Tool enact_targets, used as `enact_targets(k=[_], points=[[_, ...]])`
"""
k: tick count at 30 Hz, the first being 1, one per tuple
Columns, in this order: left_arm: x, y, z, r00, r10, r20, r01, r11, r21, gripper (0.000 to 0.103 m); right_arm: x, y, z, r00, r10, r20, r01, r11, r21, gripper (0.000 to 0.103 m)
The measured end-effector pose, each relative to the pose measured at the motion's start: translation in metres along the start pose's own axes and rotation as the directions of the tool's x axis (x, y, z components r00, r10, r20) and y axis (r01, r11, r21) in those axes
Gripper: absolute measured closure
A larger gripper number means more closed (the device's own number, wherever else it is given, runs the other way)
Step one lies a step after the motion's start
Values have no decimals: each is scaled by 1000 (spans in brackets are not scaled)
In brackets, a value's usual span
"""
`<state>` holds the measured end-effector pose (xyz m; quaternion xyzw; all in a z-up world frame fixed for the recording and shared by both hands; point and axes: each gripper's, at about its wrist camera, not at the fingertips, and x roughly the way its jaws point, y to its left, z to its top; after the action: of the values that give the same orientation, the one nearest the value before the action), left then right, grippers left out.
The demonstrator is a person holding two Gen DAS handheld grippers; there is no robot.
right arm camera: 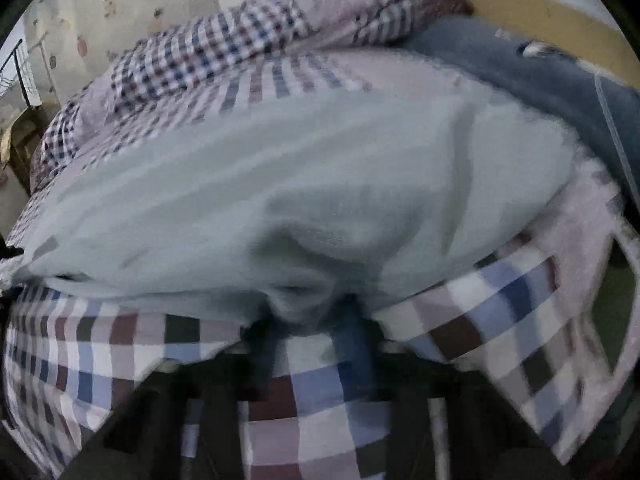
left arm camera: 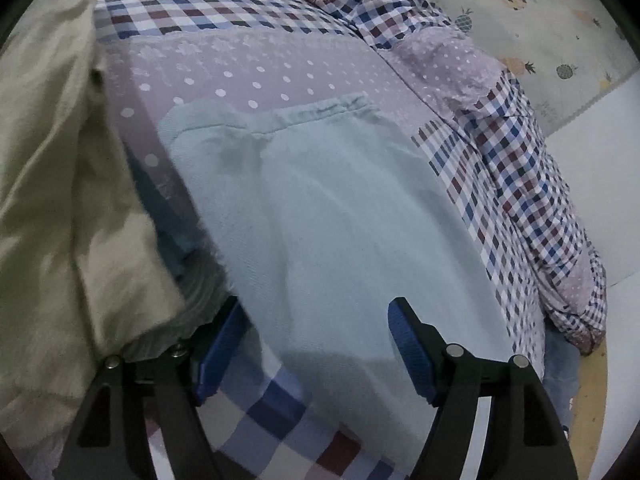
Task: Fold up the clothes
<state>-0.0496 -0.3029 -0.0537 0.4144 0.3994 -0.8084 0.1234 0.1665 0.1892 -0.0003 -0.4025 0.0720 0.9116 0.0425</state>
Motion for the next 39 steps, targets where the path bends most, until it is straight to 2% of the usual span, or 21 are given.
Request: enact_targets(k=[2, 3, 4, 5, 6, 8, 9, 12, 13, 17, 19, 21, 24, 26, 27, 29, 31, 32, 36, 38, 39], points=[[3, 6, 6, 1000, 10, 3, -10, 1000, -14, 59, 4, -2, 1, 1000, -10, -11, 10, 1000, 19, 97], [3, 11, 10, 1000, 14, -2, -14, 999, -31, 81, 6, -2, 1, 1000, -15, -17, 16, 999, 29, 99], [1, 17, 13, 1000, -12, -11, 12, 998, -54, 85, 8, -3, 2, 1000, -20, -23, 21, 999, 38, 100], [0, 22, 16, 999, -47, -18, 45, 996, -78, 87, -9, -4, 3, 1000, -16, 5, 16, 999, 30, 102], [-2, 27, 20, 997, -74, -30, 71, 993, -96, 88, -17, -5, 8, 999, -28, 22, 28, 999, 23, 103], [-7, 32, 26, 995, -89, -37, 85, 992, -90, 88, -33, -19, 7, 987, -149, 51, 148, 988, 34, 103], [-7, 34, 28, 995, -91, -45, 87, 992, -86, 85, -29, -35, 4, 984, -178, 17, 177, 982, 71, 103], [-6, 42, 30, 987, -139, -80, 131, 986, -99, 85, -17, -69, -11, 986, -153, -60, 161, 971, 179, 100], [-8, 44, 31, 985, -148, -90, 139, 985, -107, 83, -18, -69, -14, 988, -149, -47, 155, 971, 182, 100], [-18, 49, 31, 979, -177, -106, 161, 977, -139, 68, -20, -46, -18, 999, -36, 19, 34, 992, 123, 98], [-19, 45, 29, 977, -179, -112, 164, 977, -134, 58, -18, -25, -20, 999, 16, 43, -18, 999, 47, 91], [-17, 38, 30, 982, -146, -120, 133, 985, -110, 56, -16, -2, -23, 997, 54, 58, -52, 998, -39, 79], [-24, 33, 25, 986, -85, -143, 72, 993, -94, 56, -15, 19, -25, 993, 101, 67, -93, 989, -113, 75], [-25, 28, 24, 988, -68, -139, 59, 996, -70, 46, -13, 23, -24, 989, 132, 70, -124, 986, -109, 70], [-23, 25, 25, 988, -73, -136, 67, 996, -52, 37, -12, 25, -23, 987, 147, 71, -139, 985, -107, 68], [-17, 24, 27, 989, -81, -124, 78, 996, -31, 33, -11, 28, -21, 982, 177, 72, -170, 981, -96, 67], [-13, 22, 34, 990, -105, -92, 101, 994, -44, 22, -11, 30, -18, 976, 207, 72, -201, 976, -78, 66], [-10, 19, 39, 991, -111, -75, 108, 993, -41, 20, -8, 29, -14, 974, 214, 73, -209, 975, -77, 65], [-4, 11, 49, 995, -99, -1, 99, 995, -11, 20, -12, 38, -12, 965, 250, 85, -242, 966, -93, 63], [-4, 10, 47, 996, -76, 45, 76, 997, -4, 38, -13, 42, -11, 962, 261, 84, -252, 962, -106, 63], [-3, 10, 46, 998, -33, 55, 33, 999, -6, 68, -12, 43, -12, 962, 260, 82, -250, 962, -112, 63]])
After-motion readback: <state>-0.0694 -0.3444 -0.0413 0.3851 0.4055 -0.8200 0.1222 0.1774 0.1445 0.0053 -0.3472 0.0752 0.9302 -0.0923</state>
